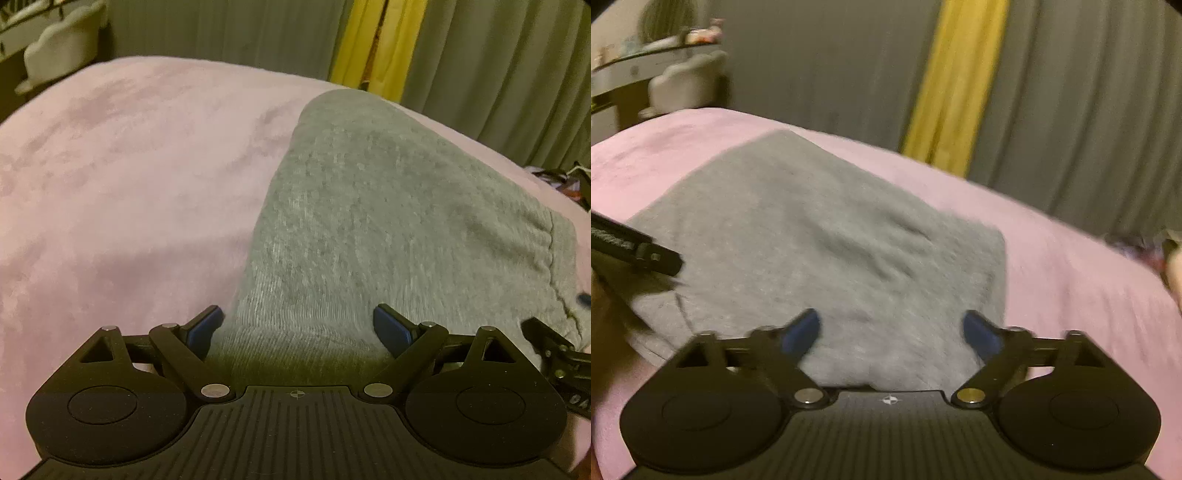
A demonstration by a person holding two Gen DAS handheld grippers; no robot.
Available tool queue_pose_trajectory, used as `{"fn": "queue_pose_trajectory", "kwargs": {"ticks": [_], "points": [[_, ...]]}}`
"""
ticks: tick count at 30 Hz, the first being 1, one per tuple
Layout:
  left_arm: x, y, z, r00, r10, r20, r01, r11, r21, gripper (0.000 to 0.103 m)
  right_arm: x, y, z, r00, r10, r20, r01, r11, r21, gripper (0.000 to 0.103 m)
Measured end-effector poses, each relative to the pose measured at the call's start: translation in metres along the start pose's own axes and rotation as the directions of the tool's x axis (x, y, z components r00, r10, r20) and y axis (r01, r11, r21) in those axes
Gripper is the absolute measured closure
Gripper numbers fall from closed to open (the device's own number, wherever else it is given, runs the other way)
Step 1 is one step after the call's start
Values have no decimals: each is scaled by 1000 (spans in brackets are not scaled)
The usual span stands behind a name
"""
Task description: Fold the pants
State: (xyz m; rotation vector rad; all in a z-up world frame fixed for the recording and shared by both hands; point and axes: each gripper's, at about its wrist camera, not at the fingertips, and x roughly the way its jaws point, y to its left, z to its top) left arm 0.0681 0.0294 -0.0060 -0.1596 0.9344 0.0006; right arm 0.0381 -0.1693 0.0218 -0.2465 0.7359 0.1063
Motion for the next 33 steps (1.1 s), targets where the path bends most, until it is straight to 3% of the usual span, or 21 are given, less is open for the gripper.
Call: {"fn": "queue_pose_trajectory", "kwargs": {"ticks": [3, 5, 9, 18, 22, 26, 27, 29, 31, 32, 33], "points": [[-2, -6, -2, 1000, 20, 9, -20, 1000, 22, 10, 9, -33, -5, 989, 111, -94, -83, 961, 263, 4], [-3, -8, -2, 1000, 23, 11, -24, 999, 29, 10, 14, -48, -10, 980, 160, -118, -107, 924, 368, 4], [-4, -9, -2, 1000, 28, 8, -28, 999, 28, 10, 18, -44, -10, 982, 151, -115, -103, 933, 345, 4], [-4, -13, -2, 999, 36, 9, -36, 999, 28, 10, 23, -54, -19, 983, 174, -62, -130, 892, 432, 4], [-3, -13, -2, 999, 38, 10, -39, 999, 25, 9, 17, -53, -27, 987, 162, 3, -148, 893, 426, 4], [-1, -8, -1, 1000, 29, 1, -29, 1000, -5, 8, 19, -55, -15, 981, 188, -54, -152, 907, 392, 4], [-2, -6, -1, 1000, 24, 1, -24, 1000, -18, 8, 15, -59, -13, 978, 201, -50, -162, 895, 416, 6], [-4, -3, -1, 1000, 12, 11, -11, 999, -39, 8, -3, -80, -18, 965, 258, 40, -236, 797, 556, 9], [-7, -2, -1, 1000, -2, 29, 3, 999, -47, 9, -16, -99, -24, 947, 302, 112, -300, 697, 652, 24], [-8, -1, -1, 999, -5, 35, 7, 999, -49, 10, -19, -106, -28, 932, 334, 140, -334, 644, 688, 40], [-9, -1, -1, 999, -8, 41, 10, 999, -51, 10, -18, -112, -32, 913, 377, 159, -366, 578, 729, 43]]}}
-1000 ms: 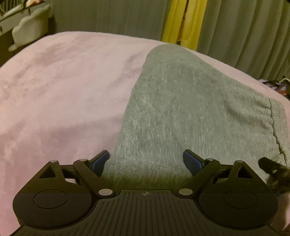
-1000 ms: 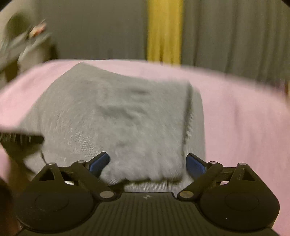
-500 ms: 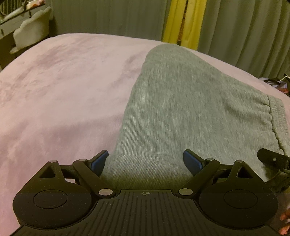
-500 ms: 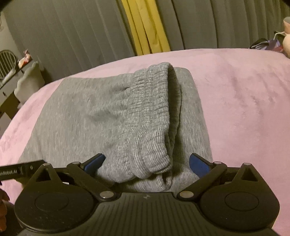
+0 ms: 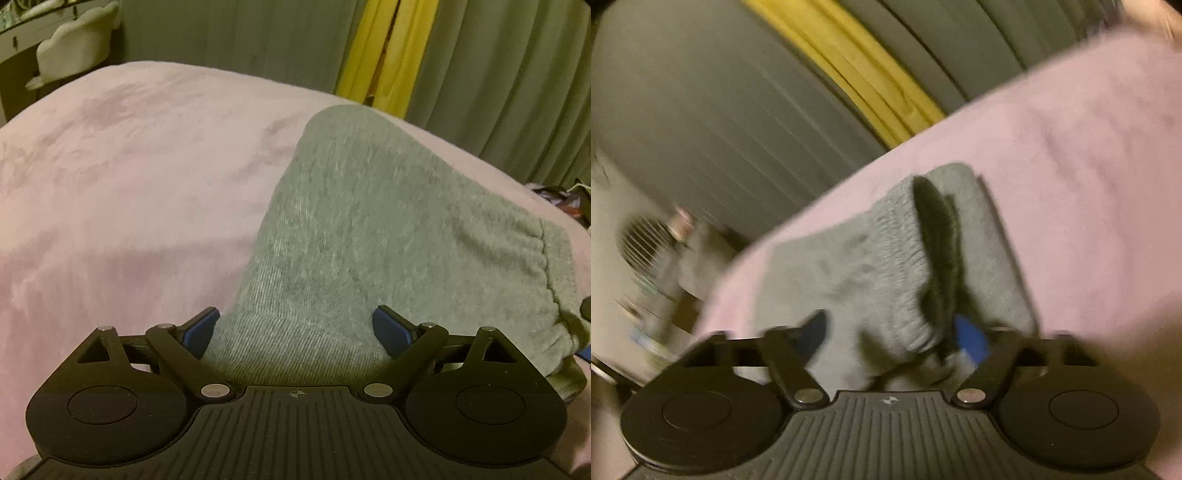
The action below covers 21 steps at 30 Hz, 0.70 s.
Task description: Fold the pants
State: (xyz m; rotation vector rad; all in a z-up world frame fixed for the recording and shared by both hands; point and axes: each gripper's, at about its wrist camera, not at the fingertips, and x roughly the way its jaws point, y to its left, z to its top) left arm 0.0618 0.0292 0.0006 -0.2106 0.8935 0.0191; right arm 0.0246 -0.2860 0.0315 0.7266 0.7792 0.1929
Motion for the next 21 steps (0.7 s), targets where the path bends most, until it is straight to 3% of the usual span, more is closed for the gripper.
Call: {"fn": "queue_pose_trajectory", "kwargs": {"ticks": [2, 4, 5, 6, 7, 11, 13, 17, 19, 21], "points": [[-2, 2, 0, 1000, -4, 12, 4, 1000, -13, 12, 5, -11, -2, 999, 20, -44, -16, 997, 77, 45], [-8, 4, -2, 1000, -13, 27, 14, 999, -30, 12, 12, -13, -2, 998, -19, -67, 24, 997, 73, 44], [-12, 5, -3, 999, -18, 35, 19, 999, -36, 12, 15, -12, -1, 997, -19, -70, 24, 997, 72, 32], [-15, 6, -4, 999, -25, 40, 27, 999, -39, 12, 17, -11, 0, 997, 7, -73, -1, 997, 81, 13], [-17, 7, -5, 998, -31, 46, 32, 999, -40, 12, 21, -9, 1, 995, 45, -84, -38, 996, 86, 9], [-32, 9, -10, 996, -53, 70, 57, 997, -54, 11, 20, 9, 2, 994, -15, -110, 17, 1000, 17, 11], [-36, 12, -11, 995, -64, 80, 70, 995, -77, 11, 22, 9, -2, 995, -15, -98, 16, 1000, 7, 16], [-32, 11, -10, 996, -55, 69, 62, 994, -92, 11, 36, 5, 4, 995, -17, -95, 20, 999, 31, 65], [-34, 14, -10, 995, -72, 75, 79, 992, -99, 11, 46, -4, 9, 993, 13, -119, -1, 995, 99, 65], [-37, 19, -10, 993, -86, 80, 96, 988, -121, 11, 48, -2, 11, 992, 9, -124, 2, 996, 90, 67]]}}
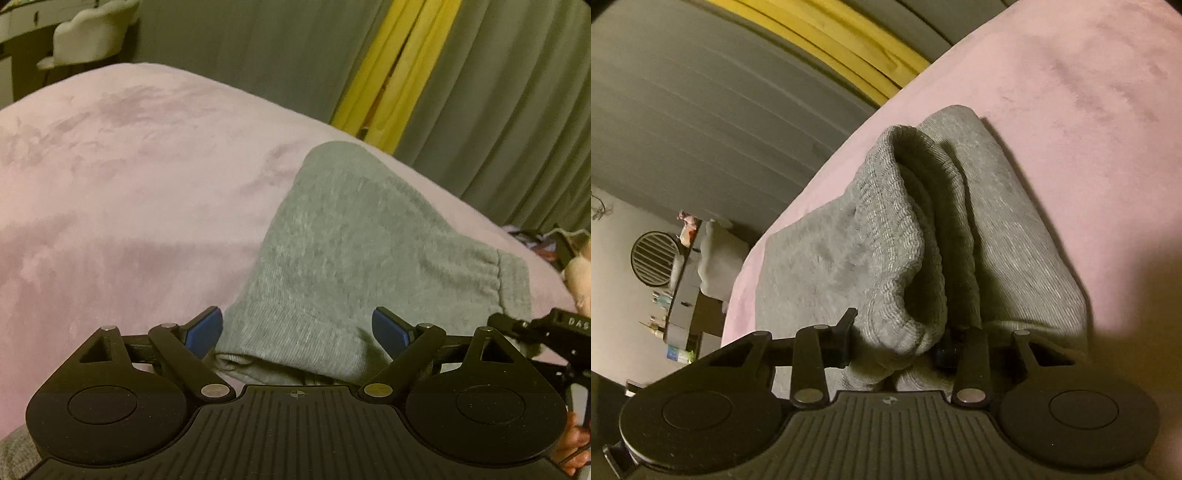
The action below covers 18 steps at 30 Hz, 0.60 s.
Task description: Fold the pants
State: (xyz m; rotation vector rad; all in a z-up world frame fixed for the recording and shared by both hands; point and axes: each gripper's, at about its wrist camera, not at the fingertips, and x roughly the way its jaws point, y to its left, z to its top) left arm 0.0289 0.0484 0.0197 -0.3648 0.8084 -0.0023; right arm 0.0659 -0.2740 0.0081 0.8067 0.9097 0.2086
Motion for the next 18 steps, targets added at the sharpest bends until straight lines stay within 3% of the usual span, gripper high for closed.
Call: {"fn": "queue_pose_trajectory", "kwargs": {"ticks": [2, 4, 8, 11, 13, 14, 16, 18], "points": [[-3, 5, 1, 1000, -9, -4, 9, 1000, -22, 11, -11, 12, -3, 1000, 7, 27, -6, 999, -50, 70], [-7, 12, 2, 999, -46, -20, 45, 998, -45, 11, -31, 24, -6, 995, 65, 69, -59, 995, -82, 70], [-10, 21, 1, 991, -122, -50, 119, 991, -64, 11, -71, 23, -12, 981, 133, 143, -125, 990, -65, 70], [-3, 11, -1, 980, -161, -118, 162, 987, -3, 11, -76, 3, -10, 986, 37, 163, -31, 999, -41, 69], [0, -4, -7, 975, -146, -165, 163, 982, 93, 11, -60, -21, -7, 994, -63, 89, 59, 997, 50, 67], [2, -12, -10, 972, -135, -193, 164, 976, 142, 9, -55, -33, -6, 996, -57, 72, 49, 993, 107, 67], [8, -21, -18, 958, -126, -257, 177, 967, 186, 9, -60, -40, -5, 995, 7, 95, -24, 983, 185, 58], [18, -20, -21, 940, -149, -305, 201, 968, 147, 13, -68, -35, -7, 990, 40, 136, -65, 982, 180, 32]]}}
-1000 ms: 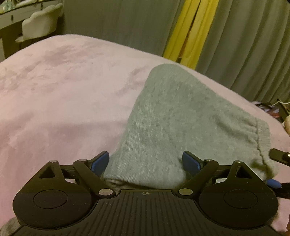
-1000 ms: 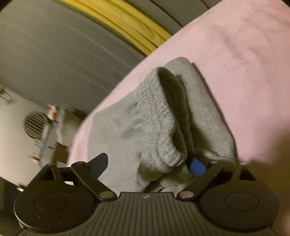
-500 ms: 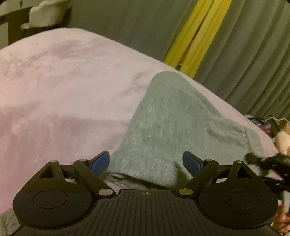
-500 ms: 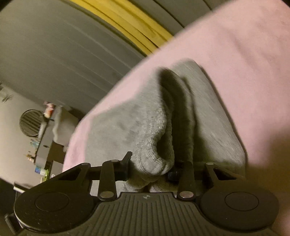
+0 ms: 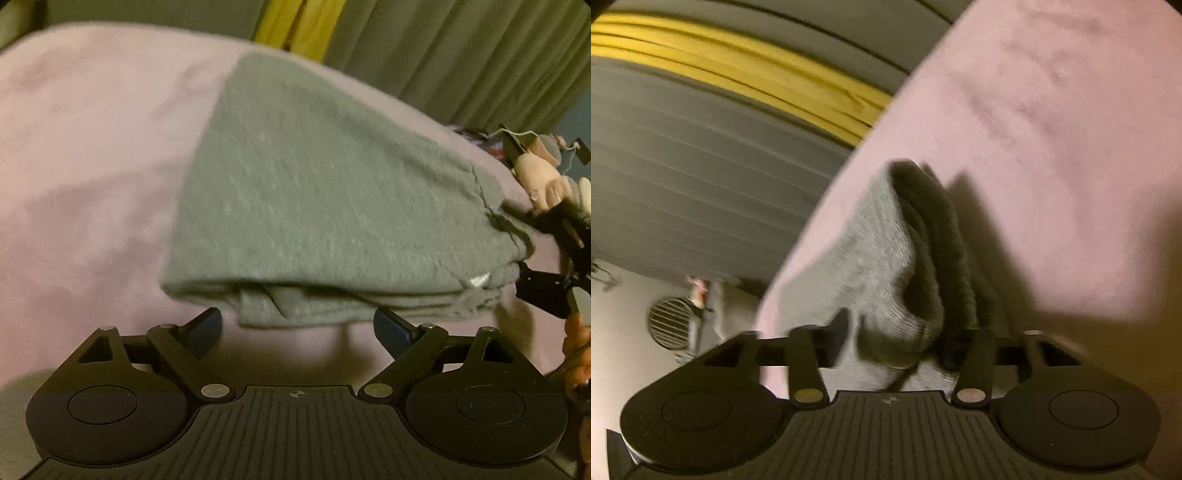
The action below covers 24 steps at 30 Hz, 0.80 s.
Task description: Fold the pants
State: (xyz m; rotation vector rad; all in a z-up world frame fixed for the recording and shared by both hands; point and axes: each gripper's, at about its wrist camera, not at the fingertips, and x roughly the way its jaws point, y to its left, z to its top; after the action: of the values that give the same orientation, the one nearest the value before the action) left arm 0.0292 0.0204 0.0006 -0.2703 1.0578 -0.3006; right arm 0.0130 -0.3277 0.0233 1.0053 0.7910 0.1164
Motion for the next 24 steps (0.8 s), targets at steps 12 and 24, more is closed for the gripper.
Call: {"fn": "queue_pose_trajectory", "kwargs": {"ticks": [12, 24], "points": [[26, 21, 15, 999, 30, 27, -25, 987, -161, 75, -15, 4, -16, 998, -16, 64, 19, 999, -43, 28], [-14, 40, 4, 986, 131, 99, -95, 945, -312, 57, -9, 13, -18, 971, -239, 15, 237, 951, -200, 13]]}}
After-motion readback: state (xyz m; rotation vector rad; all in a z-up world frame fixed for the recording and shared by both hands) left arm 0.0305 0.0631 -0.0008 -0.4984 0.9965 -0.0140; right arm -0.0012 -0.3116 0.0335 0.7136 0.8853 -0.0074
